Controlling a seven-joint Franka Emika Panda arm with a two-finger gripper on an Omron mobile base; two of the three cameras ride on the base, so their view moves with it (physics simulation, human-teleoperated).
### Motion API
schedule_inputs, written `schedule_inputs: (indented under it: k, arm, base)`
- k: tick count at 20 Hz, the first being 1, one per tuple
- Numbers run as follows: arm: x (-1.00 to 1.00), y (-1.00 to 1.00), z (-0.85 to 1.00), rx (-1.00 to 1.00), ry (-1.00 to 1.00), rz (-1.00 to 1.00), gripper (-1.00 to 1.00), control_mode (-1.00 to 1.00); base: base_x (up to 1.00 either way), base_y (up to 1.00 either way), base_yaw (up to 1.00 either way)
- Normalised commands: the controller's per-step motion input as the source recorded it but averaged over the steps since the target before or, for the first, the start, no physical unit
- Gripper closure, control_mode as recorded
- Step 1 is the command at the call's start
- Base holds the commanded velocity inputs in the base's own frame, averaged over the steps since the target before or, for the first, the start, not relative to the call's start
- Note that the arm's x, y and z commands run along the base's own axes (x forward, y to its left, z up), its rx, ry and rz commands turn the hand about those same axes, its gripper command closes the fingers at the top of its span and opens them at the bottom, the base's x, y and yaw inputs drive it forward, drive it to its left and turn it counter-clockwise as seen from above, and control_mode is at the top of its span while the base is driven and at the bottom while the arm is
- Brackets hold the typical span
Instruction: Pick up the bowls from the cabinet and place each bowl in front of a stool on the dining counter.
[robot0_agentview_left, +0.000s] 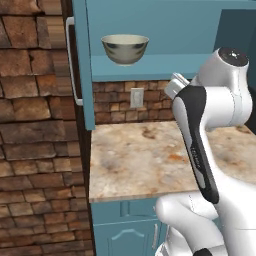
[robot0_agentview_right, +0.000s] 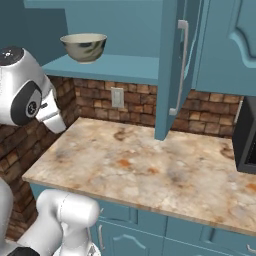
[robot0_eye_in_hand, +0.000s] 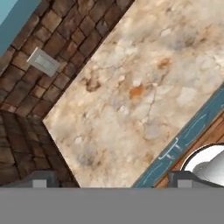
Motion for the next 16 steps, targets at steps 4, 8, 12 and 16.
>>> schedule_inputs:
  k: [4, 8, 12, 16]
  arm:
    - [0.19, 0.00, 0.15, 0.32, -0.14, -0.31, -1.00, -1.00]
    - [0.25, 0.00, 0.08, 0.24, -0.11, -0.28, -1.00, -1.00]
    - [0.23, -0.01, 0.22, 0.26, -0.09, -0.14, -1.00, -1.00]
    - [0.14, 0.00, 0.60, 0.22, -0.22, 0.01, -1.00, -1.00]
  base:
    - [0.00, 0.00, 0.00]
    - [0.00, 0.00, 0.00]
    - [0.00, 0.00, 0.00]
    - [0.00, 0.00, 0.00]
